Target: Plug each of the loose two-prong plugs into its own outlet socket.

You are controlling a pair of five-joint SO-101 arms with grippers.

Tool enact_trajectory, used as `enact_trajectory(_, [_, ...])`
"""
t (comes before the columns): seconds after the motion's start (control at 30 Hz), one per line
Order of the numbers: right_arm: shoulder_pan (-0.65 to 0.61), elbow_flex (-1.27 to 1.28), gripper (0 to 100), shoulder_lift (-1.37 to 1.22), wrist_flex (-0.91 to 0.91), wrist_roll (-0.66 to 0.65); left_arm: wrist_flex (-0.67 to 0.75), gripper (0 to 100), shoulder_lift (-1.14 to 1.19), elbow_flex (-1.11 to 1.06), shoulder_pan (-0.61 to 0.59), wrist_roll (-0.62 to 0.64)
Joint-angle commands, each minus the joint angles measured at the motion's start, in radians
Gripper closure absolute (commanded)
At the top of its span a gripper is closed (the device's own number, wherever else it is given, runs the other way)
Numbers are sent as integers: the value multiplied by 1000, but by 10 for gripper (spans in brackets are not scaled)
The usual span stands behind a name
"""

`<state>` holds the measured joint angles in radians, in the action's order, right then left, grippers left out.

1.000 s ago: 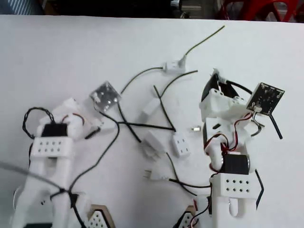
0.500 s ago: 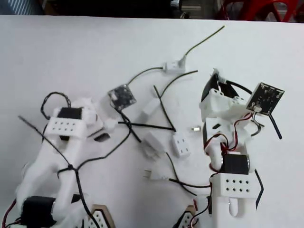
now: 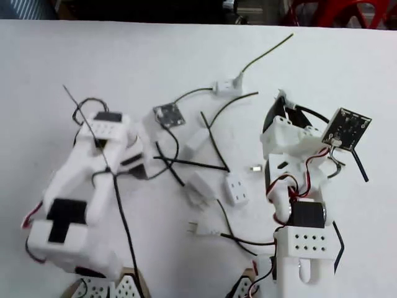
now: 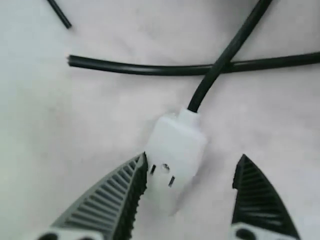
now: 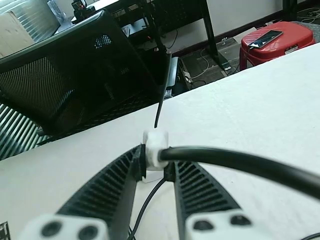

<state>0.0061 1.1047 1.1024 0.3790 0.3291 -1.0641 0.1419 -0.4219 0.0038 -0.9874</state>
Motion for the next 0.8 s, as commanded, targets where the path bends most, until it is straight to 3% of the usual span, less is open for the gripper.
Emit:
enact_trajectory(0.0, [7, -6, 981, 5, -12, -3, -183, 763, 269, 377, -62, -6])
enact_trajectory(0.17, [7, -6, 981, 5, -12, -3, -391, 770, 503, 729, -101, -5])
enact_trajectory(0.3, [7, -6, 981, 5, -12, -3, -511, 871, 593, 893, -94, -2])
enact_trajectory(0.47, [7, -6, 981, 5, -13, -3, -606, 977, 598, 927, -59, -5])
enact_trajectory(0.63, [7, -6, 981, 5, -13, -3, -681, 978, 598, 922, -10, 14])
enact_trajectory(0.77, [7, -6, 981, 5, -13, -3, -687, 978, 565, 931, -4, 120])
